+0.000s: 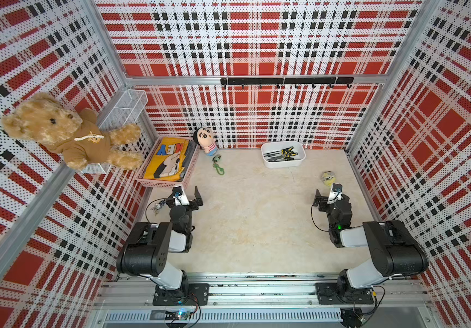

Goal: Take the file tool out of the storage box
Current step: Move the storage box to the center of the board.

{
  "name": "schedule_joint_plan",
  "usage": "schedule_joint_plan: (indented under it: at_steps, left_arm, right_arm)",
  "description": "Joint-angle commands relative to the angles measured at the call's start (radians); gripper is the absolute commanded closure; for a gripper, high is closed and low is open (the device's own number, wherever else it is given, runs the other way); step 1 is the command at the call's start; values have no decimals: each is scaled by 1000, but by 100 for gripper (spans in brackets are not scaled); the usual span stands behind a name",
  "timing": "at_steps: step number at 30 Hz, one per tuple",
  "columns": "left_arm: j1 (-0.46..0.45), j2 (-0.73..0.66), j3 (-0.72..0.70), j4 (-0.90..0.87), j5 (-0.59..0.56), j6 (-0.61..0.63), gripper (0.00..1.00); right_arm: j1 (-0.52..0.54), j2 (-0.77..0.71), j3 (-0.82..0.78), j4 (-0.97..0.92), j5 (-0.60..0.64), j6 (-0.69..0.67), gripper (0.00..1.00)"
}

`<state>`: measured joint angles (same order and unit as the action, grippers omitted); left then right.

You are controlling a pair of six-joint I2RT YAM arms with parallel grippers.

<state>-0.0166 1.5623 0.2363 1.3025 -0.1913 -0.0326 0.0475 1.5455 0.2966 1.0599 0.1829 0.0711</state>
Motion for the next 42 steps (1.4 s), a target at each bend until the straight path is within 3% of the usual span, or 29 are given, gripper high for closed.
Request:
schedule_joint_plan:
  at_steps: [1,16,18,20,21,23,25,27,31,34,37,42]
  left_arm:
    - [-1,2,-9,30,-3,7,1]
    - [10,-1,-11,31,15,-1,1]
    - [4,-37,11,-11,-34,-14,1]
    - [6,-99,82,-196,-59,-20,1]
    - [4,-119,124,-275,-80,-25,1]
    - [1,-151,210,-414,-100,-44,1]
    - [-4,-160,258,-450,-94,-65,1]
    - [-13,-152,301,-483,-86,-97,0]
    - [-48,-112,360,-543,-97,-163,1]
    - [-78,-79,376,-552,-81,-192,2]
    - [-106,-49,395,-570,-75,-204,3]
    - [-134,-22,420,-594,-51,-234,4]
  right_arm:
    - [-8,-2,10,6,-3,4,0]
    - [-9,-19,40,-43,-21,-3,0]
    - [-9,-65,187,-329,-34,-9,0]
    - [-8,-55,385,-627,8,20,0]
    - [-7,-32,485,-627,8,20,0]
    - [11,18,647,-939,11,23,0]
    - [35,81,803,-1078,15,43,0]
    - [53,161,977,-1220,1,111,0]
    - [55,359,1375,-1527,-80,387,0]
    - [55,472,1537,-1606,-161,617,0]
    - [59,570,1638,-1601,-248,763,0]
    - [72,696,1774,-1635,-245,889,3]
